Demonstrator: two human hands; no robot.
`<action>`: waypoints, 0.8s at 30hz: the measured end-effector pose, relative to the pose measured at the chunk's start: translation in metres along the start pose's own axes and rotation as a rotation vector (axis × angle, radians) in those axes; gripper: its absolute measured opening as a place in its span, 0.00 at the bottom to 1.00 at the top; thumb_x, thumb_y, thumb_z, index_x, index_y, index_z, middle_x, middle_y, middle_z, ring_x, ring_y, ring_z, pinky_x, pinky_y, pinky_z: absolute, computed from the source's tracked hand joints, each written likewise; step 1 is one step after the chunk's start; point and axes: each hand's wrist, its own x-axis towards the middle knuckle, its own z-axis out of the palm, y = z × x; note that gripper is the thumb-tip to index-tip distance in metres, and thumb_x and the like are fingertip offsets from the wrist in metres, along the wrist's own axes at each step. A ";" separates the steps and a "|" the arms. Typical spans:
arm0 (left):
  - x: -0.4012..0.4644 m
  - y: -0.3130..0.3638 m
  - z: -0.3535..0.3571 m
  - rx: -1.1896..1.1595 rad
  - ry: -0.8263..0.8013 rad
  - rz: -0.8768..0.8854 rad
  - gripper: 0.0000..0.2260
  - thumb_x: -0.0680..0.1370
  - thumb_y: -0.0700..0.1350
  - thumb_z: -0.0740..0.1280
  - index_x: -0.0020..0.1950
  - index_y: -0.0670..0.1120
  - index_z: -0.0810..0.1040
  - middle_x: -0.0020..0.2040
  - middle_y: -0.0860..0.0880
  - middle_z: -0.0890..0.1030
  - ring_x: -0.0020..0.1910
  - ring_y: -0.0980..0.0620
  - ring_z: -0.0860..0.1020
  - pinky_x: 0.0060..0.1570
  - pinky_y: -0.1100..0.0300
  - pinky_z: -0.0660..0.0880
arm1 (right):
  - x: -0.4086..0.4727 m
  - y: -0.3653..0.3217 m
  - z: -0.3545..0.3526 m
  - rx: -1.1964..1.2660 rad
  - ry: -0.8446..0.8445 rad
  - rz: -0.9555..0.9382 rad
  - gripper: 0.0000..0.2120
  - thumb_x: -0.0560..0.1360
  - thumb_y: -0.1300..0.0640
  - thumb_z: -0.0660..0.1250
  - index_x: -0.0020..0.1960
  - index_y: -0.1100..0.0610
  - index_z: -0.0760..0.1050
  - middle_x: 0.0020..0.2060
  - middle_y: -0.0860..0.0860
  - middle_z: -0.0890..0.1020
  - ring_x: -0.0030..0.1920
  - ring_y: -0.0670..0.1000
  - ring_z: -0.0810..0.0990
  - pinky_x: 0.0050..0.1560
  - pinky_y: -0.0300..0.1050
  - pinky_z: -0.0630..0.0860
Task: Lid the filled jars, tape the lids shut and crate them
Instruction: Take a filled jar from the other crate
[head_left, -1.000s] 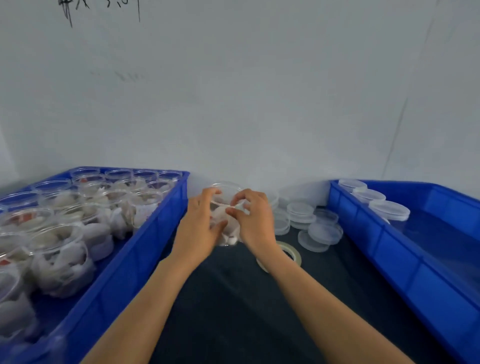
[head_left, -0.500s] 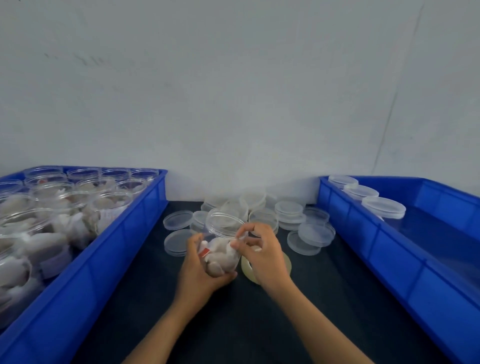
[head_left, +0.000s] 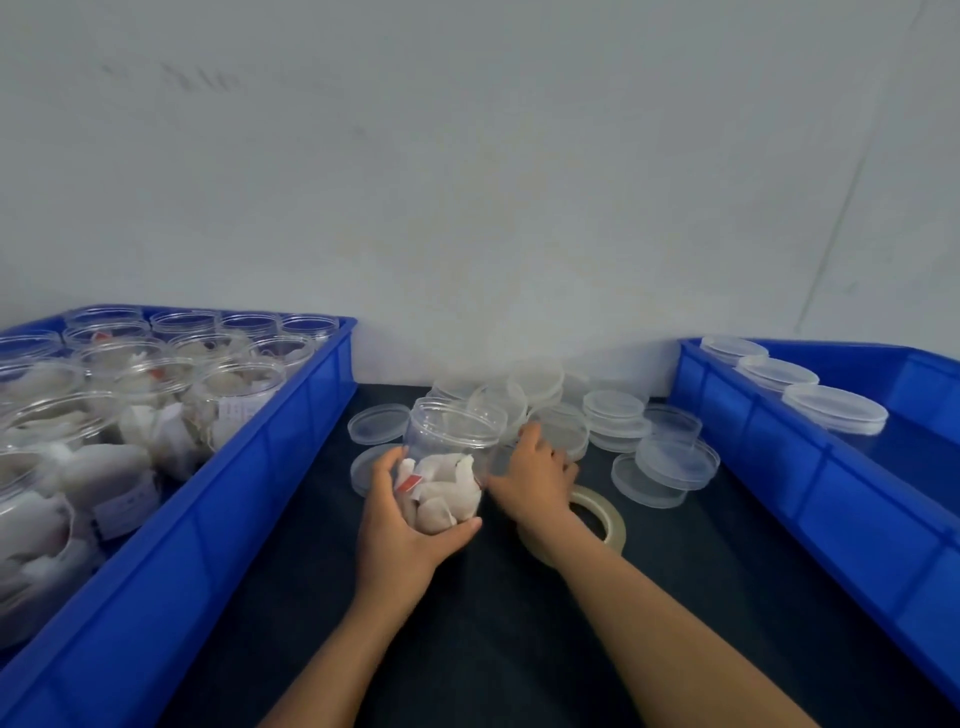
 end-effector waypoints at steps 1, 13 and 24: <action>0.000 0.000 0.000 -0.006 0.001 -0.004 0.43 0.59 0.43 0.83 0.68 0.54 0.65 0.61 0.59 0.73 0.61 0.56 0.74 0.58 0.57 0.74 | 0.002 -0.004 0.004 -0.046 0.001 0.001 0.37 0.73 0.36 0.61 0.71 0.59 0.56 0.66 0.61 0.70 0.68 0.62 0.66 0.65 0.59 0.60; -0.003 0.009 -0.002 -0.045 0.006 0.000 0.43 0.59 0.45 0.83 0.67 0.63 0.65 0.59 0.65 0.72 0.60 0.59 0.74 0.56 0.60 0.74 | -0.004 -0.008 -0.033 0.188 -0.061 -0.132 0.37 0.71 0.48 0.69 0.72 0.55 0.52 0.64 0.60 0.65 0.64 0.64 0.65 0.63 0.54 0.63; -0.014 0.022 -0.002 -0.011 -0.144 -0.014 0.35 0.58 0.44 0.83 0.52 0.57 0.62 0.53 0.59 0.72 0.48 0.67 0.76 0.41 0.73 0.74 | -0.066 0.069 -0.090 0.819 -0.246 -0.184 0.47 0.64 0.61 0.80 0.68 0.39 0.53 0.61 0.52 0.71 0.64 0.44 0.71 0.55 0.36 0.72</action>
